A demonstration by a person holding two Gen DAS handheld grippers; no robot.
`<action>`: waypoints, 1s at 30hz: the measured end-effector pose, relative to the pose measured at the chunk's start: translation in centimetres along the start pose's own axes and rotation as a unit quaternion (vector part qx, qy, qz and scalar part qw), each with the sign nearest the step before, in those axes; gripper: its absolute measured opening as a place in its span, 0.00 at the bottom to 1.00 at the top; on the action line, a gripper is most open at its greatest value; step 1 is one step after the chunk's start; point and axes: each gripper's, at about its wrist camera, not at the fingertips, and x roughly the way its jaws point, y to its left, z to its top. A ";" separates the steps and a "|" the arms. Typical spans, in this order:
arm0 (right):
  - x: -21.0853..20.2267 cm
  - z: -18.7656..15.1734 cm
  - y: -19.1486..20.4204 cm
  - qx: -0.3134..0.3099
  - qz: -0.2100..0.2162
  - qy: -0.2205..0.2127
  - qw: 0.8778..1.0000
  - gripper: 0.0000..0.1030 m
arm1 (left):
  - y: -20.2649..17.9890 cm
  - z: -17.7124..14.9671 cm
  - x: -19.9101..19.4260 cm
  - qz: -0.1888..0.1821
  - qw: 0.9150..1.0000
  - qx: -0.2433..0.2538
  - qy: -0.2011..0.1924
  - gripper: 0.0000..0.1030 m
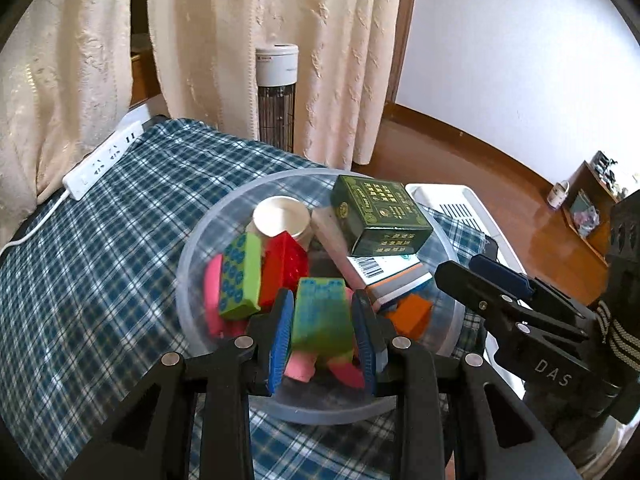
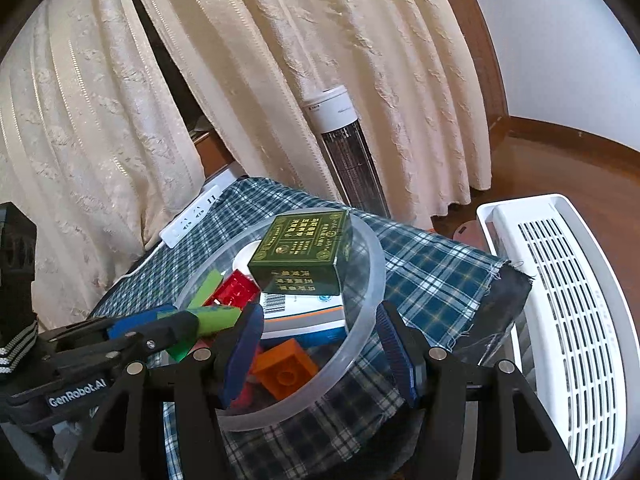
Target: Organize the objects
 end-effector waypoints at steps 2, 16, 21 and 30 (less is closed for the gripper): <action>0.0 0.0 -0.2 0.002 0.000 0.000 1.000 0.60 | -0.1 0.0 0.4 -0.002 1.000 0.000 0.005 0.30; 0.2 -0.1 -0.1 0.001 0.001 0.003 1.000 0.60 | 0.4 -0.5 0.0 0.003 1.000 -0.016 0.011 0.34; -0.1 -0.2 0.4 -0.006 0.001 0.005 1.000 0.60 | 0.9 -0.7 -1.1 0.023 0.999 -0.023 -0.005 0.56; -0.6 -0.5 2.0 -0.025 -0.006 0.011 1.000 0.76 | 2.9 -1.4 -3.0 0.074 0.996 -0.047 -0.031 0.76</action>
